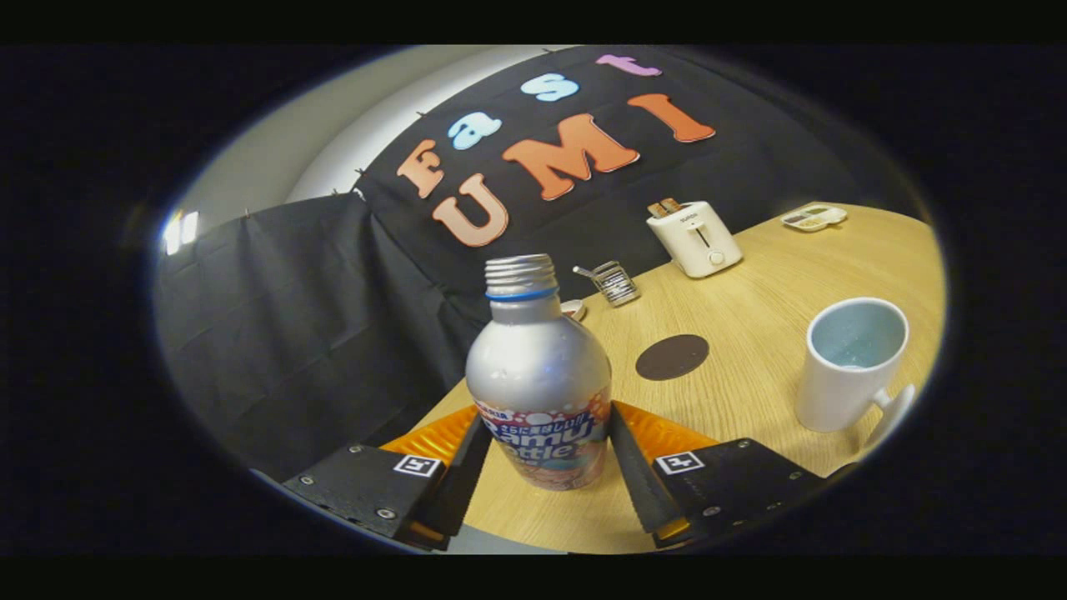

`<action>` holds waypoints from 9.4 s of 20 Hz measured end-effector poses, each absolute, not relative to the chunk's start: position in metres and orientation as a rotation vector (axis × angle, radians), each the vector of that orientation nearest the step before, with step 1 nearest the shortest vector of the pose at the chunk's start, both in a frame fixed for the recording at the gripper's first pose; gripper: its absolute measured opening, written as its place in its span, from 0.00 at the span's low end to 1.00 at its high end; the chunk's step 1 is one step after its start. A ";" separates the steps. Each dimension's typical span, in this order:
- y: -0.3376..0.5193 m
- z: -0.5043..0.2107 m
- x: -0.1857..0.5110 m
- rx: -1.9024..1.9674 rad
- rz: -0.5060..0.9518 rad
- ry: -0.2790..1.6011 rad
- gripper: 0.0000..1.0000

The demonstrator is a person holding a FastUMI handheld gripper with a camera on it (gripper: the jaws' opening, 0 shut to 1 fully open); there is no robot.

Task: Take the bottle from table, then pour the juice into the cup, finally place the bottle on the coaster

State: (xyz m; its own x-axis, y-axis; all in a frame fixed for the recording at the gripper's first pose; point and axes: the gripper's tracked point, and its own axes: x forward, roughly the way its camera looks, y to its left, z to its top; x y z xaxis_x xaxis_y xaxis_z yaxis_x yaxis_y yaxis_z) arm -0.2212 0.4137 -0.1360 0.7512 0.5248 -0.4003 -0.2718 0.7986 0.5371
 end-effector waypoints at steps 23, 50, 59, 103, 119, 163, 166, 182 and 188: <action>0.383 -0.139 -0.222 1.027 0.347 0.610 0.78; 0.371 -0.121 -0.222 1.424 0.308 0.615 0.78; 0.372 -0.115 -0.221 1.533 0.319 0.632 0.79; 0.340 -0.073 -0.198 1.916 0.314 0.505 0.79; 0.347 -0.067 -0.189 2.029 0.297 0.469 0.78; 0.360 -0.066 -0.184 2.135 0.280 0.471 0.77; 0.357 -0.082 -0.187 2.028 0.250 0.476 0.77; 0.328 -0.086 -0.191 1.045 0.177 0.374 0.78; 0.347 -0.052 -0.178 0.671 0.269 0.323 0.78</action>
State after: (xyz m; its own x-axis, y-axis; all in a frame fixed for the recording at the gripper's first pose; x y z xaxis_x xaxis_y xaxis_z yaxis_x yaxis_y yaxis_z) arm -0.1779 0.3474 -0.0520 0.9164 0.3441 -0.2044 -0.1387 0.7522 0.6442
